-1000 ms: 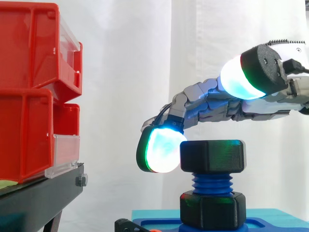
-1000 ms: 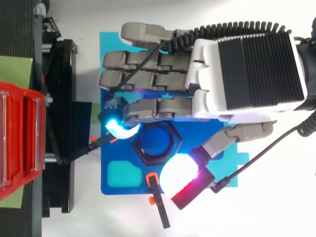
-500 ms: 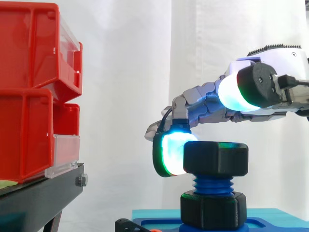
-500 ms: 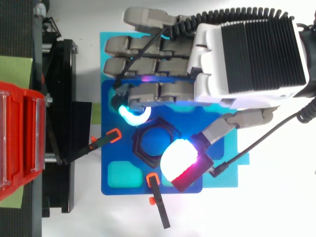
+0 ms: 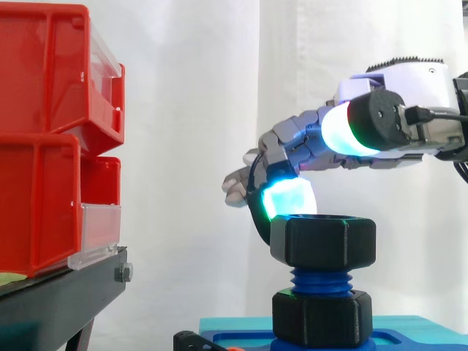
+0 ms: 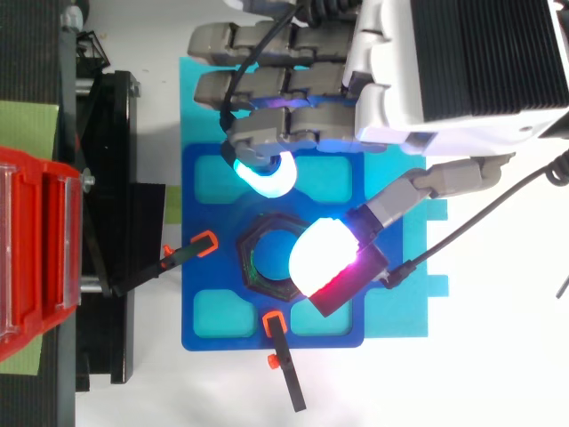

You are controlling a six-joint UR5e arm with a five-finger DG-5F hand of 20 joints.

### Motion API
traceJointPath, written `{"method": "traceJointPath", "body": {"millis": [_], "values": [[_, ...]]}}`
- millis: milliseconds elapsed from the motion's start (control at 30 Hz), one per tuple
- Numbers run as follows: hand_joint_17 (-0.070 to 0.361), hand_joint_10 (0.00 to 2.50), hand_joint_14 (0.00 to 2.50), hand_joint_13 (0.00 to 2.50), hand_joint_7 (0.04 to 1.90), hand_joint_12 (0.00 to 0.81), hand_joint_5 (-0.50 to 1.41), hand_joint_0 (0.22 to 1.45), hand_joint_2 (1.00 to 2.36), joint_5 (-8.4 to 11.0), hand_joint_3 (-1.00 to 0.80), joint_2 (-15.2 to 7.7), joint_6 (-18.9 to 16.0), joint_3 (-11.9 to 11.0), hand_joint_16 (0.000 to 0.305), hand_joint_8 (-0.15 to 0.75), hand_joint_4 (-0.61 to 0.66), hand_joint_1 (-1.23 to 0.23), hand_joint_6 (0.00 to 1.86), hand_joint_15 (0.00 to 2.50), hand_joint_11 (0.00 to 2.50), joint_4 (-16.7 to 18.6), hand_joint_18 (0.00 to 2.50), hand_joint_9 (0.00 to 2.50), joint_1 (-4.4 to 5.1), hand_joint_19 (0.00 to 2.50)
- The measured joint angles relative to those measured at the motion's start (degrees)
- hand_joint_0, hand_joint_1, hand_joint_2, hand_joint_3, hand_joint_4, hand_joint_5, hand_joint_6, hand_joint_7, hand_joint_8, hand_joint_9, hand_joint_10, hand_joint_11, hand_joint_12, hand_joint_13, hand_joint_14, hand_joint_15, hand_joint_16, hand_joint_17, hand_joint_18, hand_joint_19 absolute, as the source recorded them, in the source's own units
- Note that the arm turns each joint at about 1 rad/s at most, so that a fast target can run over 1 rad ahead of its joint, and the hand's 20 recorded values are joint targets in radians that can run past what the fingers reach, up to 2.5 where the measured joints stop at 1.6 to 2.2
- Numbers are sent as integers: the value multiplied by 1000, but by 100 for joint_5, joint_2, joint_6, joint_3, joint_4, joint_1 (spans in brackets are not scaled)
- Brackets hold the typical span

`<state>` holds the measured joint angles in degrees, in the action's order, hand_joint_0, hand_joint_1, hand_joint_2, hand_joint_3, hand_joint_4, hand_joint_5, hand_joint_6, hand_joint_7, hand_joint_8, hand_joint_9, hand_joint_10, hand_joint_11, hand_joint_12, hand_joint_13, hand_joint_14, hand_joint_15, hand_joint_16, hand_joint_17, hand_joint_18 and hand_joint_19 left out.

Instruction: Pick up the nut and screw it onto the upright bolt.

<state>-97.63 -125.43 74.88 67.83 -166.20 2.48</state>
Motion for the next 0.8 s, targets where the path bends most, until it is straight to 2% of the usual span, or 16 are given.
{"method": "traceJointPath", "body": {"millis": [133,200,300,600,800], "values": [[85,0,0,176,1033,318,-114,495,1000,-9,-500,0,24,-124,38,258,226,-163,504,0,0,-66,0,441,-8,0],[89,0,0,146,869,324,-141,490,1000,-10,-500,-1,46,-192,39,244,220,-154,503,0,0,-110,0,398,-8,0],[91,0,0,106,768,325,-155,486,1000,-11,-500,-4,93,-271,41,232,196,-147,502,0,0,-158,0,359,4,0],[95,0,0,56,704,329,-168,483,1000,36,-500,-7,154,-304,42,224,181,-139,502,0,0,-190,0,302,123,0],[95,0,0,54,708,329,-168,482,1000,154,-500,-7,151,-303,42,225,185,-137,502,0,0,-254,0,298,228,0]]}}
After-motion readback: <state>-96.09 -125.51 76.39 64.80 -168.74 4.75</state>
